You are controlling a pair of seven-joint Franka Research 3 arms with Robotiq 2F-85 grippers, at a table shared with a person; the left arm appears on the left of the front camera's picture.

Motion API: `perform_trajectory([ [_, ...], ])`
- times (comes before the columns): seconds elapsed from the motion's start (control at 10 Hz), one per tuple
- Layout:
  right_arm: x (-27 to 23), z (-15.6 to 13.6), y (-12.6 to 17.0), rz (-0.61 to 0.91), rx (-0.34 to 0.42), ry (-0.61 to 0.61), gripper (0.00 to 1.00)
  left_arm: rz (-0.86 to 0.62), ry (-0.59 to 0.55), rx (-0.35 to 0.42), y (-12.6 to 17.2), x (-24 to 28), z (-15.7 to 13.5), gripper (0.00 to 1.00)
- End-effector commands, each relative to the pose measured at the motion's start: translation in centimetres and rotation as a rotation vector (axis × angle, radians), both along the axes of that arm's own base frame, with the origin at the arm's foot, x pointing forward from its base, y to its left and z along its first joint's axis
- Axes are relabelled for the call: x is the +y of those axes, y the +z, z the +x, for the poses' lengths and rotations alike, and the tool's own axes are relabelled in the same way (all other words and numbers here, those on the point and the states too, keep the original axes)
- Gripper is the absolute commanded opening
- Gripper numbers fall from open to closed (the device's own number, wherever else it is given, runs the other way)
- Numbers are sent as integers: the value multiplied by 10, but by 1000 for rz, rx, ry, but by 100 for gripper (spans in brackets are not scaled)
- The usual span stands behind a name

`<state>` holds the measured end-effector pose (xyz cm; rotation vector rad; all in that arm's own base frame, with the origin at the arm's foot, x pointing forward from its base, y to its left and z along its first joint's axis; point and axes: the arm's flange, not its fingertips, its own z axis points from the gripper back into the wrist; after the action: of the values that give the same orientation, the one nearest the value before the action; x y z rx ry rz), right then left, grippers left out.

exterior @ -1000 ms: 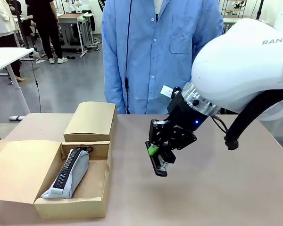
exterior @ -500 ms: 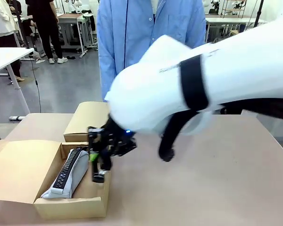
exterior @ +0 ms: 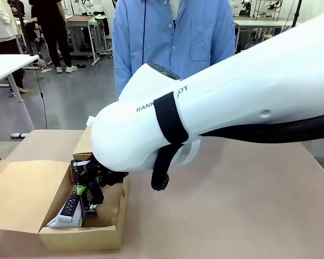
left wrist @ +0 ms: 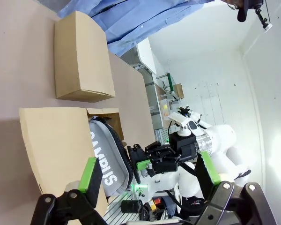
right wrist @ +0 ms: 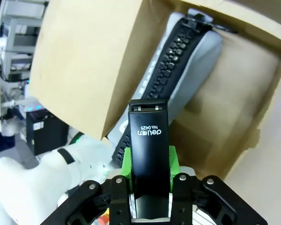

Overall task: Place items inside the box.
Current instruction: Pick up a Pencil pouch or Stapler and place it inside the Mailer Box closest to the robot.

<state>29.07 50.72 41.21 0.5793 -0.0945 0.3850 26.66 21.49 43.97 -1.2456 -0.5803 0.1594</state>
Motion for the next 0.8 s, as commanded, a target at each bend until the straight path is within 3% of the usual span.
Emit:
perform_trajectory([
  [0.0,-4,-4,0,-11,-13,-1,33,-10,-1,-28,1,0,0,100],
  [0.4,-11,4,1,-5,-8,5,33,-10,-1,-28,1,0,0,100],
  [0.5,-12,6,1,5,-8,-42,46,-10,-1,-28,1,0,0,100],
  [0.6,-9,7,-2,-8,-17,-68,86,-10,-1,-28,1,0,0,100],
  [0.7,-6,7,-4,-16,-28,-69,100,-10,-1,-28,1,0,0,100],
])
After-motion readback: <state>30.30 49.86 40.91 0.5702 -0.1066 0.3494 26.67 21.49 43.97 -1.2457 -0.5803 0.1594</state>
